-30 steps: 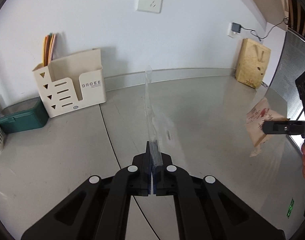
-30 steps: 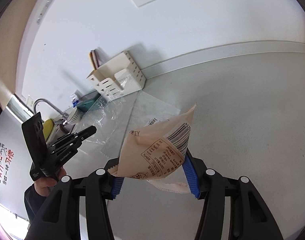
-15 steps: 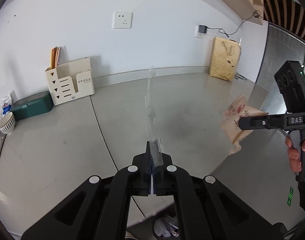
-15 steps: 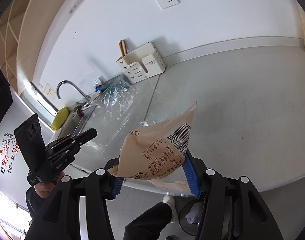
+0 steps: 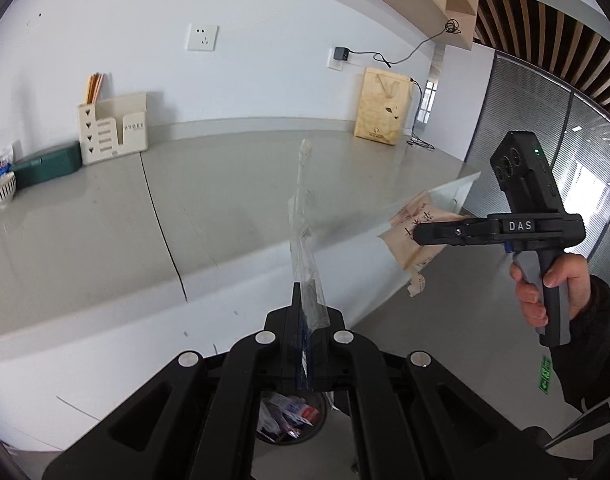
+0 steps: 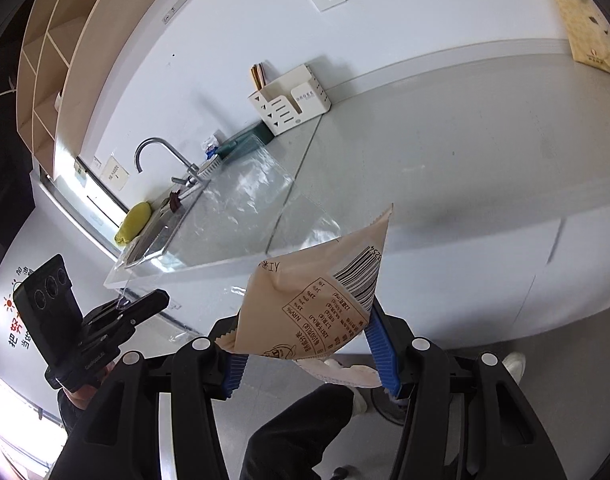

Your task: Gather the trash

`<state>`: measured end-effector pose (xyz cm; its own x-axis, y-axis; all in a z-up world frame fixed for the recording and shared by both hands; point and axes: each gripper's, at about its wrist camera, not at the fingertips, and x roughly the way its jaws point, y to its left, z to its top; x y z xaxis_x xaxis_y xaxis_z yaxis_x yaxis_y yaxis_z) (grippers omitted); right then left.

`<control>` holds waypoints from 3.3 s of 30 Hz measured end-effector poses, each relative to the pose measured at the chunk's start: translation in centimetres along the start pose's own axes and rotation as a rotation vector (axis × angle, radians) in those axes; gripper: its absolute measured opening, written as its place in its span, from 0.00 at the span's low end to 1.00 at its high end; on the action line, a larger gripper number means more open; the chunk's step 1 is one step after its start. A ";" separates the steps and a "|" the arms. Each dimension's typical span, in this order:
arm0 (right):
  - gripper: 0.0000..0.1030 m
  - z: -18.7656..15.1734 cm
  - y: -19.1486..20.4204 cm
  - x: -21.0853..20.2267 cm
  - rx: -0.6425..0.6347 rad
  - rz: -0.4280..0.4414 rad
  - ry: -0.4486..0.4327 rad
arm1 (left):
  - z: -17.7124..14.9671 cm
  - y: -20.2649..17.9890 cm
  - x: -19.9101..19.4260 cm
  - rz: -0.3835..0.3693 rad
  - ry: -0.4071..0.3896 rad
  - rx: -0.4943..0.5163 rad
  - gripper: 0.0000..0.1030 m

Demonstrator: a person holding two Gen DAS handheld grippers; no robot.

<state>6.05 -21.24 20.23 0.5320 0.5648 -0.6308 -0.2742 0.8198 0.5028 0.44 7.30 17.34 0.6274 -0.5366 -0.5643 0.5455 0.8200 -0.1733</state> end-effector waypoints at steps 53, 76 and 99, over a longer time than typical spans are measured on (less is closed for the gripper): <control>0.77 -24.3 -28.6 38.9 0.349 -0.284 0.603 | -34.7 8.0 43.1 0.114 0.780 -0.220 0.12; 0.97 -21.0 -19.6 25.6 -0.009 -0.493 0.353 | -28.9 7.7 33.8 0.291 0.575 -0.407 0.96; 0.97 -24.8 -17.4 22.3 -0.031 -0.482 0.266 | -29.2 5.1 29.8 0.381 0.417 -0.430 0.96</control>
<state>2.84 -20.58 -17.23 0.3835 0.1254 -0.9150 -0.0752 0.9917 0.1044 5.67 1.32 -23.91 0.4194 -0.1462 -0.8960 0.0090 0.9876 -0.1570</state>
